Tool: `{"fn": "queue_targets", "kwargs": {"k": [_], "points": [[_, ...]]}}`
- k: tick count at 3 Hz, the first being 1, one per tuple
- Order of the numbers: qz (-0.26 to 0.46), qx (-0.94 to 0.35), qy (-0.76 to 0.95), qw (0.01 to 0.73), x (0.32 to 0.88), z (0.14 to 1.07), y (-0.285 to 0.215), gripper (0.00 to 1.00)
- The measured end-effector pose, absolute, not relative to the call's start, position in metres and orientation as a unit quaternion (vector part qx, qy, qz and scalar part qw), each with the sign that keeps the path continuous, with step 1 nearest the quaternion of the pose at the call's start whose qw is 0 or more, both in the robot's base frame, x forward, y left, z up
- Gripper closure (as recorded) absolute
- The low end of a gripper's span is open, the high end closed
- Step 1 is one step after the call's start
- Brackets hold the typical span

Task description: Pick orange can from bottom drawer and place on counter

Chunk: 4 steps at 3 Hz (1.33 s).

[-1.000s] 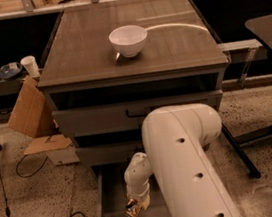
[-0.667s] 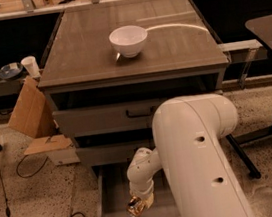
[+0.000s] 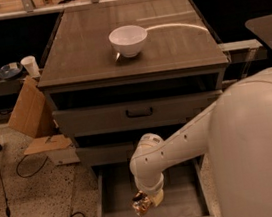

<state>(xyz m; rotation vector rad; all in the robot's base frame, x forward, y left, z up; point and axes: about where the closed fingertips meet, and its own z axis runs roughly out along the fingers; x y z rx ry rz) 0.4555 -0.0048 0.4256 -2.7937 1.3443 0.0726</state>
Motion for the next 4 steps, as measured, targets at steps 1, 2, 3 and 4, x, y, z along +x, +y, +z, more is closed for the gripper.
{"fn": "queue_targets", "kwargs": {"k": [1, 2, 3, 4], "points": [[-0.009, -0.884, 0.466, 0.033, 0.447, 0.49, -0.012, 1.0], [-0.028, -0.883, 0.466, 0.046, 0.456, 0.511, -0.011, 1.0], [-0.028, -0.883, 0.466, 0.046, 0.456, 0.511, -0.011, 1.0], [-0.025, -0.886, 0.46, 0.05, 0.445, 0.517, -0.008, 1.0]]}}
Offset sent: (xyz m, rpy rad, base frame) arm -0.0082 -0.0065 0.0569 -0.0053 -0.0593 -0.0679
